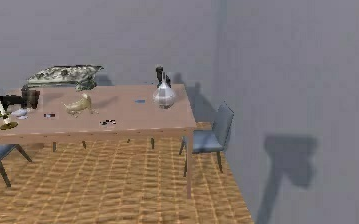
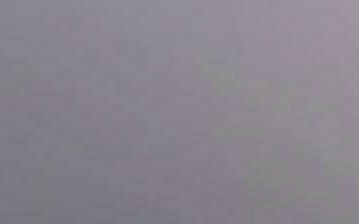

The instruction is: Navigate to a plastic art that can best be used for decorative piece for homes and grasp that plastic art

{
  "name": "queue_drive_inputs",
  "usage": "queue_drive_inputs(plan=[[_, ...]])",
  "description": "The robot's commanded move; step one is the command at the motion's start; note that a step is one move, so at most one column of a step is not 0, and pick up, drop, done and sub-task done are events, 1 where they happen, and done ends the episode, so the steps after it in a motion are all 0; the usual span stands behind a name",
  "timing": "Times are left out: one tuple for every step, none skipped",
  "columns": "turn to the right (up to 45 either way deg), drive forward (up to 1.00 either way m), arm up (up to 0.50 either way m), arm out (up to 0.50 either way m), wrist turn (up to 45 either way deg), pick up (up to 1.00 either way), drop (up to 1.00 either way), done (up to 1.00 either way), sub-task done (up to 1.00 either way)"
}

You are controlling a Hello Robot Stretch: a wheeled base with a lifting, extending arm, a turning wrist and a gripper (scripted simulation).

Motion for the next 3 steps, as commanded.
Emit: queue_drive_inputs(plan=[[6.0,0.00,0.00,0.00,0.0,0.00,0.00,0.00,0.00],[0.0,0.65,0.00,0.00,0.0,0.00,0.00,0.00,0.00],[-45.0,0.00,0.00,0.00,0.0,0.00,0.00,0.00,0.00]])
